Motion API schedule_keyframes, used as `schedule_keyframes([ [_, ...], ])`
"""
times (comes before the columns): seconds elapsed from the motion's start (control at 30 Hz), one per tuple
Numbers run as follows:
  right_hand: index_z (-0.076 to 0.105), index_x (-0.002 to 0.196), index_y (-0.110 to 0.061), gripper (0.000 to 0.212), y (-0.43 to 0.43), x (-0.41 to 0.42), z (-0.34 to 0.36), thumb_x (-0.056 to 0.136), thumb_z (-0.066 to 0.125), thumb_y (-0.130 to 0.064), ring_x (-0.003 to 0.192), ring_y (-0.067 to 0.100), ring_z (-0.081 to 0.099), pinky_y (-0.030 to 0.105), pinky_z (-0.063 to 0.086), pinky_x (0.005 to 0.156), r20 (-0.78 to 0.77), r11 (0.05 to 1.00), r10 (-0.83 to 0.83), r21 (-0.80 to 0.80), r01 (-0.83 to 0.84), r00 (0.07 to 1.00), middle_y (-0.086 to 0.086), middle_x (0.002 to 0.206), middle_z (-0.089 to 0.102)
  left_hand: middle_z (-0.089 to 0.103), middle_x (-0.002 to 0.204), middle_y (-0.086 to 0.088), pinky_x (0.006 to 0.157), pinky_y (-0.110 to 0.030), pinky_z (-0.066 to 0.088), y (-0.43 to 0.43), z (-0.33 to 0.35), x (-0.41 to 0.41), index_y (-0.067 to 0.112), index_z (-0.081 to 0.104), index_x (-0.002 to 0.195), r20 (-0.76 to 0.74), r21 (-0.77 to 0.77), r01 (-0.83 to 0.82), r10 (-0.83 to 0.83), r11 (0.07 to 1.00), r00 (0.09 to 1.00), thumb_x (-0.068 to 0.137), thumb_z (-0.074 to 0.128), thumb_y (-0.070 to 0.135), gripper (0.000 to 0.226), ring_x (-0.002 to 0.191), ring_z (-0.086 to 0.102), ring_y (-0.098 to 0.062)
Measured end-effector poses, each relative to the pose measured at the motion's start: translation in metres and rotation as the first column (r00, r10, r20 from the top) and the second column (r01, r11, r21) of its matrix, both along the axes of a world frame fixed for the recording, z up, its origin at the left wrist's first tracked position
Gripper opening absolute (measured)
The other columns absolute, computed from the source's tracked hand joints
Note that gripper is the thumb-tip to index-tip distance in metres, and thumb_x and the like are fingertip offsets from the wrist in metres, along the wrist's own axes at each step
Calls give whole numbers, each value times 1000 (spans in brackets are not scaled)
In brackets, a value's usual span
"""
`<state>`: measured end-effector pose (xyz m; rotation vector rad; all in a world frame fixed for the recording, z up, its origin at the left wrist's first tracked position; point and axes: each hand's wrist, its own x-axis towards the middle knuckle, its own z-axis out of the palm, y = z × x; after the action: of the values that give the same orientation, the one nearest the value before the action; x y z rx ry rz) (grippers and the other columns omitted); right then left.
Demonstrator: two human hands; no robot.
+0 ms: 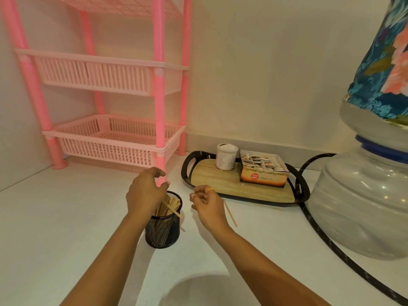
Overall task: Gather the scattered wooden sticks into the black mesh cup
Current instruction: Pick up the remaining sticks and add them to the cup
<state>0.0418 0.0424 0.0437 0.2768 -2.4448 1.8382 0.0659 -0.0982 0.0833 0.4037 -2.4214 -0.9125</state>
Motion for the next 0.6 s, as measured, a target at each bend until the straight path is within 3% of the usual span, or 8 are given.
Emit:
schedule_keyframes([
  [0.17,56,99,-12,10,19,0,-14,92,50,-8,99,24,62,35,54,90,76,998,-46,-38,49,996,9,102,63,63,114,-5,89,-37,42,33,0,2,16,64,102,-138,-121,161,-178,979,974,84,63,18,18,103,57,-22],
  [0.3,59,98,-6,11,40,-3,-26,91,50,-5,97,26,61,35,53,90,67,994,-110,33,108,992,13,102,65,63,107,1,90,-27,32,63,-5,2,17,65,98,-132,-281,325,-372,903,919,86,59,20,13,101,56,-17],
  [0.4,62,99,-5,16,60,-7,-35,89,50,-2,86,16,57,4,44,69,13,977,-143,159,139,990,5,93,62,59,113,2,96,-24,31,85,-13,2,16,62,105,-36,-357,457,-501,815,865,90,53,19,18,109,50,-14],
  [0.43,63,98,-6,17,66,-8,-38,89,50,-1,84,13,55,0,41,62,-3,968,-158,196,155,987,2,90,61,58,114,1,96,-24,33,91,-17,3,16,62,106,5,-366,499,-534,786,845,91,51,18,19,110,49,-14],
  [0.5,64,97,-9,19,78,-11,-45,89,48,-1,86,14,57,2,40,60,-23,945,-185,270,185,982,0,90,60,58,116,-2,94,-26,39,102,-27,1,14,61,109,119,-371,566,-567,736,815,92,47,15,21,110,51,-17],
  [0.6,62,108,-13,23,90,-12,-55,92,48,-5,108,18,58,18,47,87,16,899,-160,414,139,987,3,111,64,61,118,-7,95,-32,46,113,-48,-4,12,59,117,332,-325,618,-526,716,783,93,47,14,27,109,57,-23],
])
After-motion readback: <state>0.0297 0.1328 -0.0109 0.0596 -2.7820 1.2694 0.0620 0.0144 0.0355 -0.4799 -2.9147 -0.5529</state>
